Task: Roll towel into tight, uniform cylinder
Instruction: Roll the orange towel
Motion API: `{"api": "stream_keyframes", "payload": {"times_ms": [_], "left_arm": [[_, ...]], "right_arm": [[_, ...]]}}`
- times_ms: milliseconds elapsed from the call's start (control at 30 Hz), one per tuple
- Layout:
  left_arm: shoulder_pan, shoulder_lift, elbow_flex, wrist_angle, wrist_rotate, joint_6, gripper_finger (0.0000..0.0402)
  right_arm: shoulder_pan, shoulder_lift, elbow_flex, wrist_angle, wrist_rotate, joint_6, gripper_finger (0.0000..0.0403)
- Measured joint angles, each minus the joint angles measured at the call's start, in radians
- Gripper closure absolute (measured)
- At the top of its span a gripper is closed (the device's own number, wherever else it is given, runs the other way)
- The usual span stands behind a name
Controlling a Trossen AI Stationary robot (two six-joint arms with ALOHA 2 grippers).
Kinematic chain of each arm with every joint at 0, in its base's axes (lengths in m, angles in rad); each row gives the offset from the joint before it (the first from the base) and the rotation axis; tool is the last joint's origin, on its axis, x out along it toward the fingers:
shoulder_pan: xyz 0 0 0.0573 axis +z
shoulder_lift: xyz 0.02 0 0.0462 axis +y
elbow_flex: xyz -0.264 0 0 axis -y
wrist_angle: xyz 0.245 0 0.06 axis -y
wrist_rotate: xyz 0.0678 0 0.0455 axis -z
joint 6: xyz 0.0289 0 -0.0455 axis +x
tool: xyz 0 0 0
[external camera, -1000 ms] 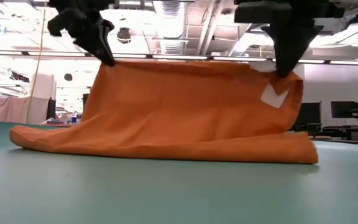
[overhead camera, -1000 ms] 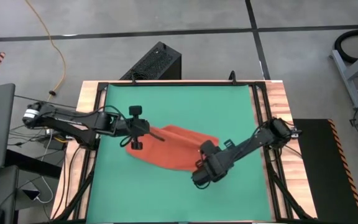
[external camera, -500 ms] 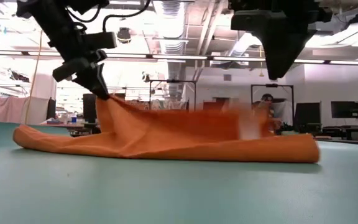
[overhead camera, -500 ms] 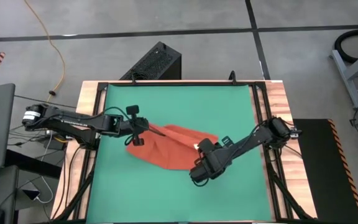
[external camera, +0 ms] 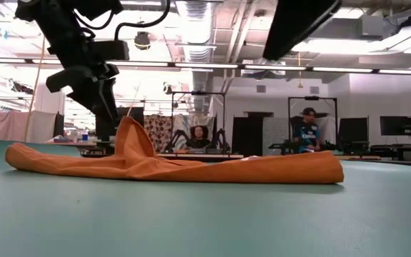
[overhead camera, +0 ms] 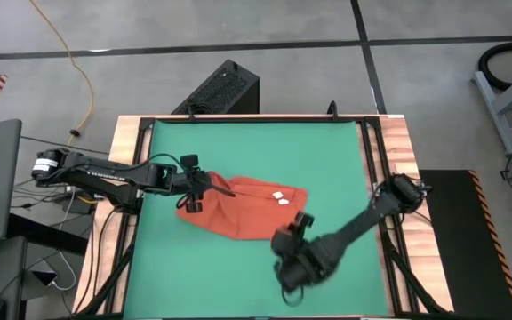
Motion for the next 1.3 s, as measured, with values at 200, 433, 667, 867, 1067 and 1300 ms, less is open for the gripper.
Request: {"api": "stream_keyframes", "payload": {"times_ms": [200, 433, 667, 867, 1067, 1300], "left_arm": [[0.000, 0.000, 0.000, -0.004, 0.091, -0.010, 0.0179], [0.000, 0.000, 0.000, -0.017, 0.093, -0.028, 0.0177], [0.000, 0.000, 0.000, -0.027, 0.093, -0.027, 0.0177], [0.000, 0.000, 0.000, -0.029, 0.094, -0.021, 0.0177], [0.000, 0.000, 0.000, -0.030, 0.095, -0.021, 0.0177], [0.000, 0.000, 0.000, -0.030, 0.095, -0.020, 0.0177]], "right_arm": [[0.007, 0.001, -0.080, 0.161, -0.046, -0.142, 0.0226], [-0.065, 0.002, -0.218, 0.317, -0.265, -0.254, 0.0228], [-0.104, 0.002, -0.226, 0.284, -0.297, -0.304, 0.0228], [-0.123, 0.001, -0.283, 0.307, -0.351, -0.312, 0.0228], [-0.142, 0.002, -0.333, 0.311, -0.365, -0.287, 0.0228], [-0.154, 0.001, -0.334, 0.311, -0.379, -0.294, 0.0258]]}}
